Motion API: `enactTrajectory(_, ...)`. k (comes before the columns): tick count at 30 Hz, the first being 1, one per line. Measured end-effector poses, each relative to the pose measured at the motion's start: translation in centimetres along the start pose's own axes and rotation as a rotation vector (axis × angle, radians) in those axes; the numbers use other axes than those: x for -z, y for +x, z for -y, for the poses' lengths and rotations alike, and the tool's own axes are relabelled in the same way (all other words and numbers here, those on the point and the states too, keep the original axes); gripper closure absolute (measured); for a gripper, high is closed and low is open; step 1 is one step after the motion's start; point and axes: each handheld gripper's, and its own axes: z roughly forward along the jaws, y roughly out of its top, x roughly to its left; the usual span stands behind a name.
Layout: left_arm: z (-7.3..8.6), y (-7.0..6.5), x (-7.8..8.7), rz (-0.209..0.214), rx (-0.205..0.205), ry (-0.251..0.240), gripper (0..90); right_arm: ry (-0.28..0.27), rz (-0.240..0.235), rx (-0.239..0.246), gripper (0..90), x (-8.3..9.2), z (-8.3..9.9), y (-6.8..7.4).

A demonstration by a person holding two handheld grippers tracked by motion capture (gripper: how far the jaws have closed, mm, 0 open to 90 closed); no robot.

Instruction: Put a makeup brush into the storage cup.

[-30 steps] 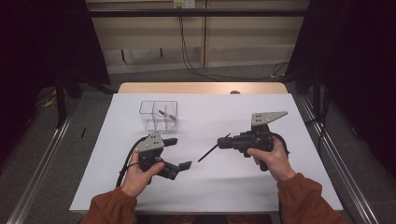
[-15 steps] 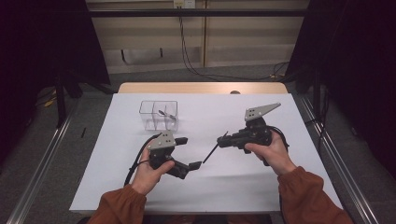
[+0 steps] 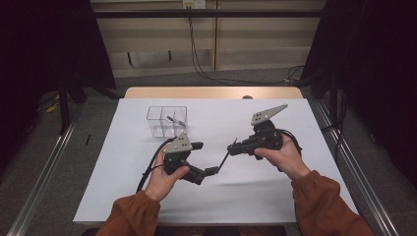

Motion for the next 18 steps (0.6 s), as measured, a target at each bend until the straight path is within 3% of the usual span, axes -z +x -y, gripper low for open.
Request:
enactTrajectory(12,0.3,-0.2,-1.0,0.018,0.009,0.03,4.7,0.1,0.015,0.028,86.0,-1.0,-0.9,0.2)
enactTrajectory(16,0.3,-0.2,-1.3,-0.019,0.009,0.056,5.4,0.115,0.017,0.038,85.9,-1.4,-1.3,0.4)
enactTrajectory(18,0.3,-0.1,-1.4,0.0,0.024,0.064,6.2,0.128,0.021,0.043,85.9,-1.6,-1.5,0.5)
